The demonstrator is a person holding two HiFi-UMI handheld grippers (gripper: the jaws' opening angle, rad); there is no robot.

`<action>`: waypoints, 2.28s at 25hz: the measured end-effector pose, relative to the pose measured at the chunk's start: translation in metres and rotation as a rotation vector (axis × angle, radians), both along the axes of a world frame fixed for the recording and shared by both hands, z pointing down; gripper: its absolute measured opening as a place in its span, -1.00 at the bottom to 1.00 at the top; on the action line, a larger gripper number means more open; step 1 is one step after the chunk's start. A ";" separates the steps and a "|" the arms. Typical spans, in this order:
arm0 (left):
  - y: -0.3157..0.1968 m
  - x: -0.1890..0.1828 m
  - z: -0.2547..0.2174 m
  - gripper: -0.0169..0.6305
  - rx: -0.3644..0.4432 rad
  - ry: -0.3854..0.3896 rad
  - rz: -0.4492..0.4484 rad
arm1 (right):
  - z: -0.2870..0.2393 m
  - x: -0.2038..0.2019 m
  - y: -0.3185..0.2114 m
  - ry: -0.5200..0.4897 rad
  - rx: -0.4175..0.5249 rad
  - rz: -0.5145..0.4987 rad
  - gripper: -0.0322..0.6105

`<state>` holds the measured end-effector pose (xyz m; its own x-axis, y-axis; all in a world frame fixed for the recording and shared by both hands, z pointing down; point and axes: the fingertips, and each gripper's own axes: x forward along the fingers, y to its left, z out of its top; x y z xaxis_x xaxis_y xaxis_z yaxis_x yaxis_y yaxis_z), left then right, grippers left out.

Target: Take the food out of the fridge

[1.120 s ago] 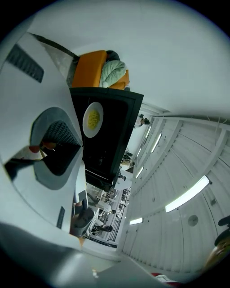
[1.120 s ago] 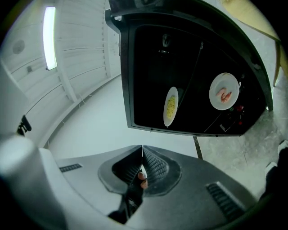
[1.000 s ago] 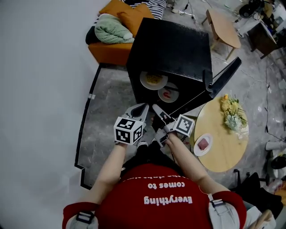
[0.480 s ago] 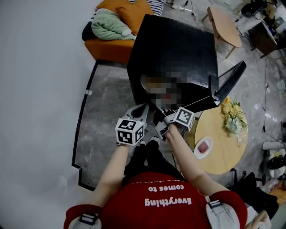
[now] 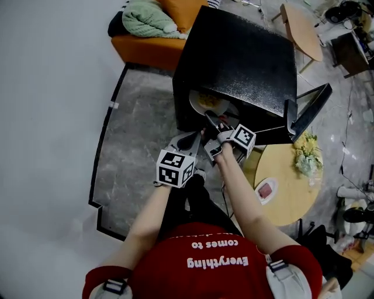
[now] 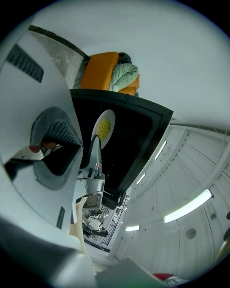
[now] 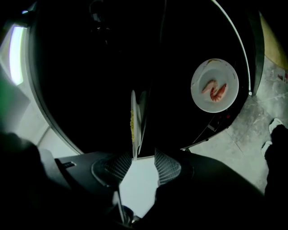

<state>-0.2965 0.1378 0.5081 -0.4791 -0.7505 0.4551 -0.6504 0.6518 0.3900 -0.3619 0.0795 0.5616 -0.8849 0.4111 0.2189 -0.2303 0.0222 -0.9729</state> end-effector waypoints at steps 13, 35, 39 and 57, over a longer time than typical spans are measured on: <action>0.000 0.012 0.000 -0.96 -0.006 0.009 0.033 | -0.005 -0.006 -0.004 -0.012 -0.018 0.055 -0.83; -0.006 0.055 -0.051 -0.95 0.019 -0.119 0.105 | -0.039 0.119 0.006 -0.067 -0.115 -0.001 -0.83; 0.001 0.084 -0.056 -0.95 0.017 -0.110 0.135 | -0.048 0.177 0.011 -0.078 -0.156 -0.036 -0.83; -0.064 0.137 -0.065 -0.96 0.025 -0.122 0.443 | -0.060 0.278 -0.027 -0.117 -0.079 0.160 -0.83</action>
